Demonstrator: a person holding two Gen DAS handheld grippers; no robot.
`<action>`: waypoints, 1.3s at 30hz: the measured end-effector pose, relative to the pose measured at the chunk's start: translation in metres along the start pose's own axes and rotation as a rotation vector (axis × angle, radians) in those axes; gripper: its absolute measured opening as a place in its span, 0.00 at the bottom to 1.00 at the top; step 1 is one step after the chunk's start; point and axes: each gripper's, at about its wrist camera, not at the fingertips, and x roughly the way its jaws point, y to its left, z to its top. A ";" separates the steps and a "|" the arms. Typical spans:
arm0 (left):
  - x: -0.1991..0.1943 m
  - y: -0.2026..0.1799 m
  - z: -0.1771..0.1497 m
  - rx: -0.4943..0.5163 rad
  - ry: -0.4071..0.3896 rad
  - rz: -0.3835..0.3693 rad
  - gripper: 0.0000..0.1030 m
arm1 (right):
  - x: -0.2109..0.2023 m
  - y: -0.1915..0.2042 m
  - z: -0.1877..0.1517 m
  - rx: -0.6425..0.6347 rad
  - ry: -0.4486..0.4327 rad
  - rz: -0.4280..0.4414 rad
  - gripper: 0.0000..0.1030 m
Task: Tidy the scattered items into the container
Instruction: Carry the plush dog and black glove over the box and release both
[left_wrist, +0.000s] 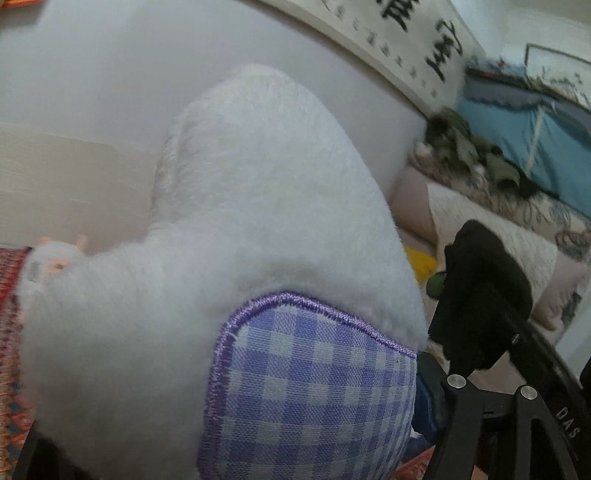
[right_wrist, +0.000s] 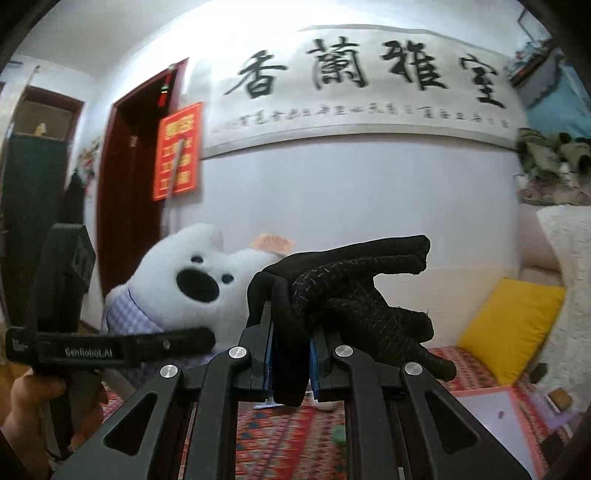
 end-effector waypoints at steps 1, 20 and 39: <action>0.010 -0.007 -0.002 0.012 0.015 -0.014 0.78 | -0.001 -0.011 -0.001 0.005 0.001 -0.026 0.15; 0.246 -0.075 -0.106 0.156 0.480 -0.088 0.88 | 0.076 -0.212 -0.067 0.193 0.383 -0.311 0.19; 0.193 -0.064 -0.082 0.058 0.335 -0.202 1.00 | 0.082 -0.220 -0.079 0.352 0.419 -0.363 0.88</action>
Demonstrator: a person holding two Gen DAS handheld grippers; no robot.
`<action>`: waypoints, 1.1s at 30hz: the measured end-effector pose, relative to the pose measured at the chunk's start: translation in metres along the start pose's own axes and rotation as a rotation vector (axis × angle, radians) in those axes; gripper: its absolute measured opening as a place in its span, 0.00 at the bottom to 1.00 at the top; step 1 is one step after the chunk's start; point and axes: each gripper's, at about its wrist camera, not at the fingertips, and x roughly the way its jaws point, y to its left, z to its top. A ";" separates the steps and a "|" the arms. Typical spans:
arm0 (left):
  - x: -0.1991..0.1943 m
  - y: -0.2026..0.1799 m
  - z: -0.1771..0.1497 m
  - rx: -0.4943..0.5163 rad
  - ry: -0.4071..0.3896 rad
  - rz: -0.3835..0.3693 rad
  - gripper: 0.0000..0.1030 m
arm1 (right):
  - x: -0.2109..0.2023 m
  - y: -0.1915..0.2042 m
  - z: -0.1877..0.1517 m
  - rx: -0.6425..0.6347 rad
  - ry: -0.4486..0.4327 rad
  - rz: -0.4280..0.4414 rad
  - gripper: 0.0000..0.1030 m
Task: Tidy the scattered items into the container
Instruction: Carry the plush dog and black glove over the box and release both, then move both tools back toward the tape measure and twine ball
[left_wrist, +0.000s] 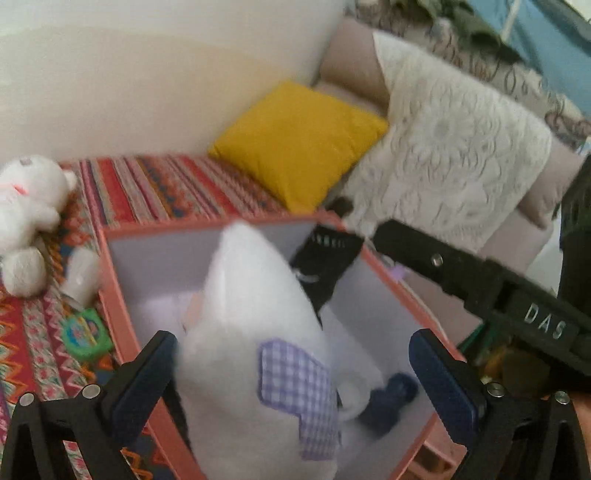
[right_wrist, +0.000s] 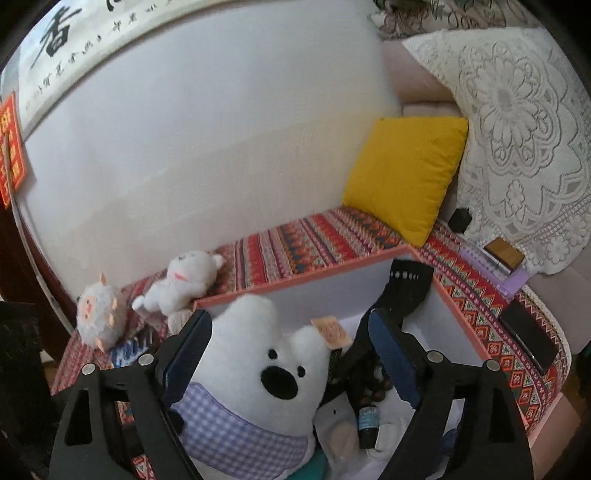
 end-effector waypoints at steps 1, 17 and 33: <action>-0.005 0.000 0.002 -0.007 -0.020 -0.006 1.00 | -0.002 0.003 0.002 -0.004 -0.009 -0.001 0.88; -0.093 0.009 0.009 -0.040 -0.249 -0.010 1.00 | -0.080 0.048 0.011 -0.032 -0.239 0.019 0.92; -0.179 0.156 -0.056 -0.142 -0.194 0.421 1.00 | -0.036 0.194 -0.050 -0.274 -0.057 0.212 0.95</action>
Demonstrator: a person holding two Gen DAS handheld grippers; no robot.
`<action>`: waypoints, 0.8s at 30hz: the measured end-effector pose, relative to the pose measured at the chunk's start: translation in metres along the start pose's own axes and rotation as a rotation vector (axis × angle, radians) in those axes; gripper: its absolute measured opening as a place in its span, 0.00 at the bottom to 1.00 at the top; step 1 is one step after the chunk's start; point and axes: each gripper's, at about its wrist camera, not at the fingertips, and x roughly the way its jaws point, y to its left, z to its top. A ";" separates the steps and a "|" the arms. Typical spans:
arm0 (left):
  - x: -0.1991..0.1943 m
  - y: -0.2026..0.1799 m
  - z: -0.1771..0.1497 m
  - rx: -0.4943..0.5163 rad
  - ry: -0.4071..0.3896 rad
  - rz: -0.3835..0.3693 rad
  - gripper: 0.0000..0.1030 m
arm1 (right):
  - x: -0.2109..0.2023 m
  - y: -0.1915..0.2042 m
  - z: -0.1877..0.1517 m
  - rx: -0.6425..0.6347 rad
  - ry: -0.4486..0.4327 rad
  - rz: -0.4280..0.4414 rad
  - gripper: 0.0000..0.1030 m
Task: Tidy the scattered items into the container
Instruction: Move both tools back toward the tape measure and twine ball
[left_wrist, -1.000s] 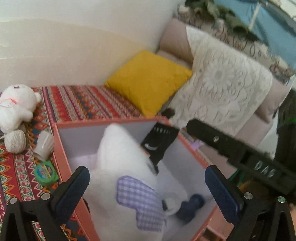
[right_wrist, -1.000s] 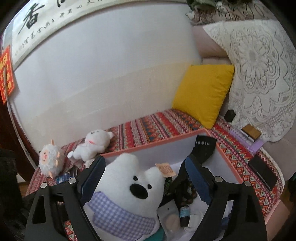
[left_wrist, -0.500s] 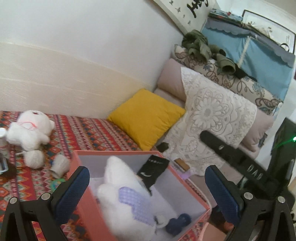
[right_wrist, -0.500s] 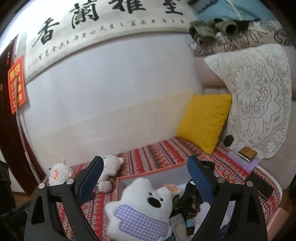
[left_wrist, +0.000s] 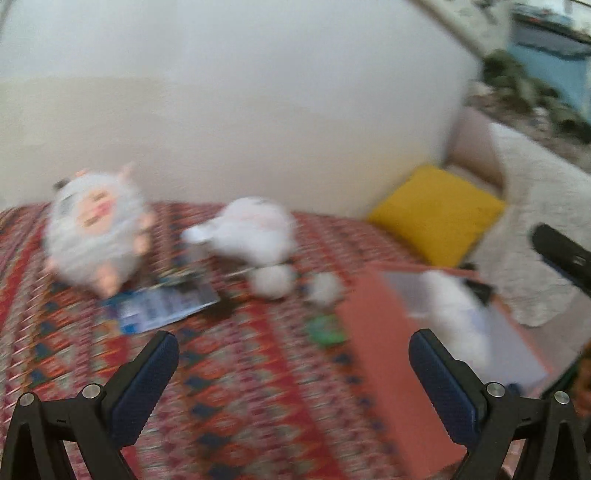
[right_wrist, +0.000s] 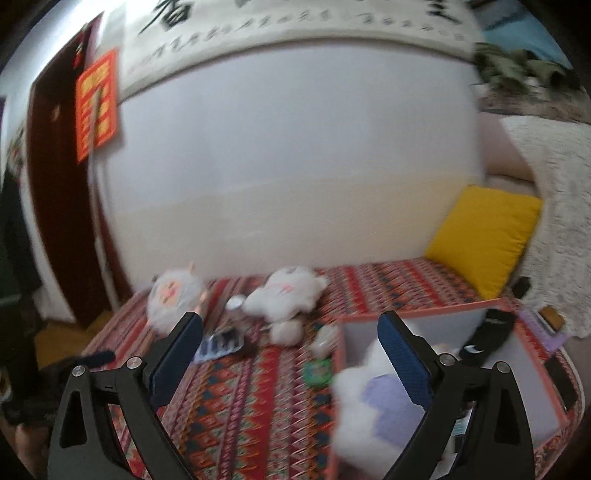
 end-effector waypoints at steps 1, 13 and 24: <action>0.003 0.013 -0.002 -0.020 0.008 0.013 1.00 | 0.010 0.008 -0.004 -0.011 0.026 0.012 0.95; 0.059 0.116 -0.023 -0.135 0.154 0.100 1.00 | 0.149 0.040 -0.060 -0.044 0.314 -0.049 0.95; 0.086 0.141 -0.013 -0.110 0.172 0.148 1.00 | 0.216 0.023 -0.074 0.043 0.397 -0.054 0.95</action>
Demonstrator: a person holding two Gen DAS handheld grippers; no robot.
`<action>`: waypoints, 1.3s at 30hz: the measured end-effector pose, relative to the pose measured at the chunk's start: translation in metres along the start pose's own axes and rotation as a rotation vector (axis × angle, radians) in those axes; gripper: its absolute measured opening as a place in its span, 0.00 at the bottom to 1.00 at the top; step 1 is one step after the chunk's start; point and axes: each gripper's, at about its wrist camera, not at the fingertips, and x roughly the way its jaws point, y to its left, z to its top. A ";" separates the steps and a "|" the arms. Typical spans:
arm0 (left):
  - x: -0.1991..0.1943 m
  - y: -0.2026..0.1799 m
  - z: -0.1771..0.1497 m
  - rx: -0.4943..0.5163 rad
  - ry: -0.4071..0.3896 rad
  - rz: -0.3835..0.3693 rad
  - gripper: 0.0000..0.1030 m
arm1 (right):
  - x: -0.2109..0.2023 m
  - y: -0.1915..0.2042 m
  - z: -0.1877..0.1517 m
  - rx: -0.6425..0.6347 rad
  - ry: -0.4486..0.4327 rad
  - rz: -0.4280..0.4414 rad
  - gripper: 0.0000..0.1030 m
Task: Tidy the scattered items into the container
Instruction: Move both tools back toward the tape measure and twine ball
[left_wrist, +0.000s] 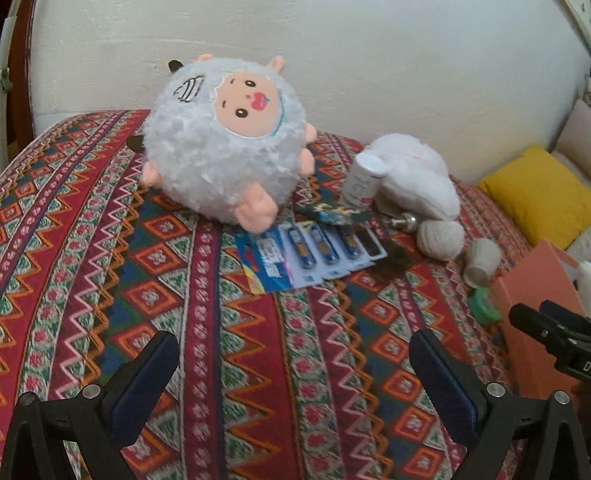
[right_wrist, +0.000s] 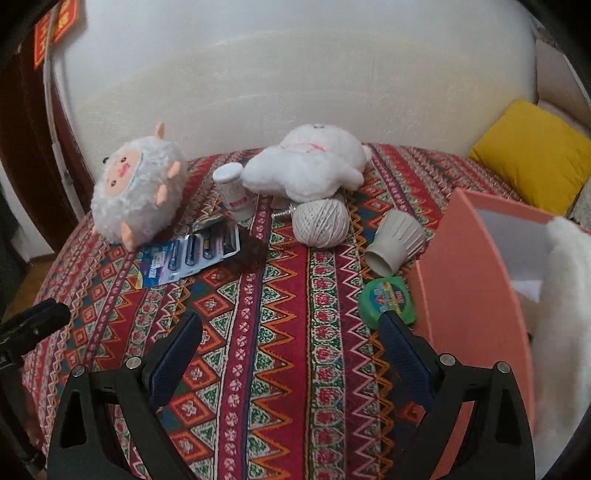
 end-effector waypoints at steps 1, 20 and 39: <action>0.002 0.002 0.001 -0.002 0.001 0.001 1.00 | 0.004 -0.001 0.001 0.007 0.006 0.004 0.95; 0.017 0.033 0.011 -0.054 0.000 0.010 1.00 | 0.037 0.006 -0.001 0.057 0.060 0.062 0.95; 0.032 0.025 0.004 -0.012 0.028 0.020 1.00 | 0.058 0.004 -0.004 0.101 0.097 0.135 0.95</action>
